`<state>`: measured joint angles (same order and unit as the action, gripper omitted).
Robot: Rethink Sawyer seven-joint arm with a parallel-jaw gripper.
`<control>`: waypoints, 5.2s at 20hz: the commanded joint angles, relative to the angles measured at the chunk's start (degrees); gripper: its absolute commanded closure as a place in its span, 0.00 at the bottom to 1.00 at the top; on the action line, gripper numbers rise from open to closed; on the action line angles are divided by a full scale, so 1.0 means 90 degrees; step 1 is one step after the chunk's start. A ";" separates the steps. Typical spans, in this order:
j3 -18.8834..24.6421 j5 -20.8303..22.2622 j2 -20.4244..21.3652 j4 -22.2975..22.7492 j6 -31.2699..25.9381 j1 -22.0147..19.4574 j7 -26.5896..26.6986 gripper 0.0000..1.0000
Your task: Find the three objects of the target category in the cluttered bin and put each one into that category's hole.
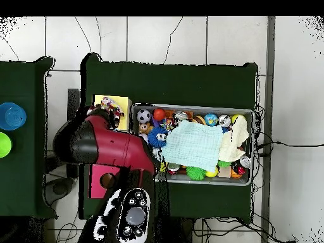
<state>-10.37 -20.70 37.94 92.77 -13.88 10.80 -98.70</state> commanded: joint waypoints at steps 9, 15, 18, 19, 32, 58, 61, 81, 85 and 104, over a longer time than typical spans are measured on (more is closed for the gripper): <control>0.0942 0.0115 -0.0687 -0.0383 0.0506 -0.0656 -0.0894 0.00; 0.1066 0.0165 -0.0723 -0.0380 0.0527 -0.0742 -0.0882 0.00; 0.1057 0.0170 -0.0724 -0.0390 0.0449 -0.0735 -0.0882 1.00; 0.1086 0.0177 -0.0716 -0.0375 0.0456 -0.0754 -0.0871 1.00; 0.1255 0.0206 -0.0695 -0.0346 0.0355 -0.0881 -0.0813 1.00; 0.0350 0.0144 0.0789 0.0772 -0.1663 -0.0054 -0.1184 1.00; 0.0318 0.0135 0.0779 0.0773 -0.1559 -0.0014 -0.1238 1.00; -0.0071 0.0327 0.0262 0.0598 -0.0887 0.0265 -0.1259 1.00; -0.0216 0.0359 0.0044 0.0578 -0.0655 0.0364 -0.1292 1.00; -0.0486 -0.0197 -0.0605 0.1043 0.1372 0.0814 -0.1921 1.00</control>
<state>-15.89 -20.67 36.44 95.95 -6.29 18.51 -99.76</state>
